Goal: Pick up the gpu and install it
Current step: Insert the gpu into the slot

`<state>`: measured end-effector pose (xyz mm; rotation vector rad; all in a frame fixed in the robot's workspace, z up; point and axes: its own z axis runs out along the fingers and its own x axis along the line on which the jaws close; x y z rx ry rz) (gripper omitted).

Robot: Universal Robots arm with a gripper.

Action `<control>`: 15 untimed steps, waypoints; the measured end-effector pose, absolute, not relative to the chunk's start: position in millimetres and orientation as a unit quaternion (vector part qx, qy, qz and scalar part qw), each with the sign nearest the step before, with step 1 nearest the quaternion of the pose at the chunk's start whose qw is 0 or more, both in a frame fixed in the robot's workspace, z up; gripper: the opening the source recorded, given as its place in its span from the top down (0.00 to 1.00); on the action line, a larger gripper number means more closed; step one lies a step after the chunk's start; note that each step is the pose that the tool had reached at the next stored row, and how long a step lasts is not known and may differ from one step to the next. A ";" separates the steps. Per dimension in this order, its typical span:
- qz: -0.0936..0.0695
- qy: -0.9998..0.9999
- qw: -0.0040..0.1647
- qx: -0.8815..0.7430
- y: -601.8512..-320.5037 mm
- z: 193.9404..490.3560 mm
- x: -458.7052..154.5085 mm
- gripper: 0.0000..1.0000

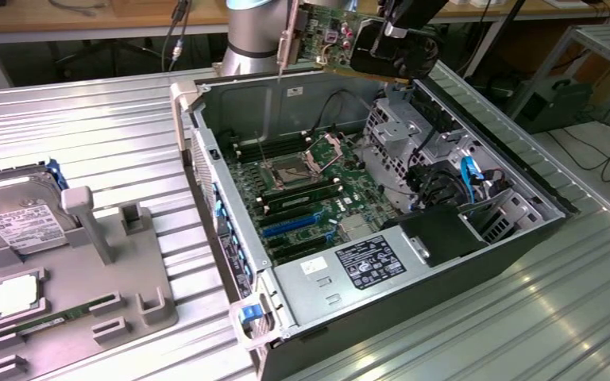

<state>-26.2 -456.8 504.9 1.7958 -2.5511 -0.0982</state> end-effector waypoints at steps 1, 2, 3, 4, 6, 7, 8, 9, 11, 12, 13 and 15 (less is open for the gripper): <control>-0.031 -0.812 0.010 0.583 -456.8 504.9 -26.1 0.73; -0.031 -0.807 0.011 0.589 -456.8 504.9 -26.1 0.73; -0.031 -0.802 0.011 0.596 -456.8 504.9 -26.1 0.73; -0.031 -0.798 0.011 0.602 -456.8 504.9 -26.1 0.73; -0.031 -0.788 0.011 0.615 -456.8 504.8 -26.1 0.73; -0.031 -0.784 0.012 0.620 -456.8 504.9 -26.1 0.73; -0.031 -0.779 0.012 0.626 -456.8 504.9 -26.0 0.73; -0.031 -0.775 0.012 0.631 -456.8 504.8 -26.0 0.73; -0.031 -0.766 0.012 0.642 -456.8 504.8 -26.0 0.73; -0.031 -0.761 0.013 0.647 -456.8 504.8 -26.0 0.73; -0.031 -0.754 0.013 0.656 -456.8 504.8 -26.1 0.73; -0.031 -0.752 0.013 0.659 -456.8 504.9 -26.0 0.73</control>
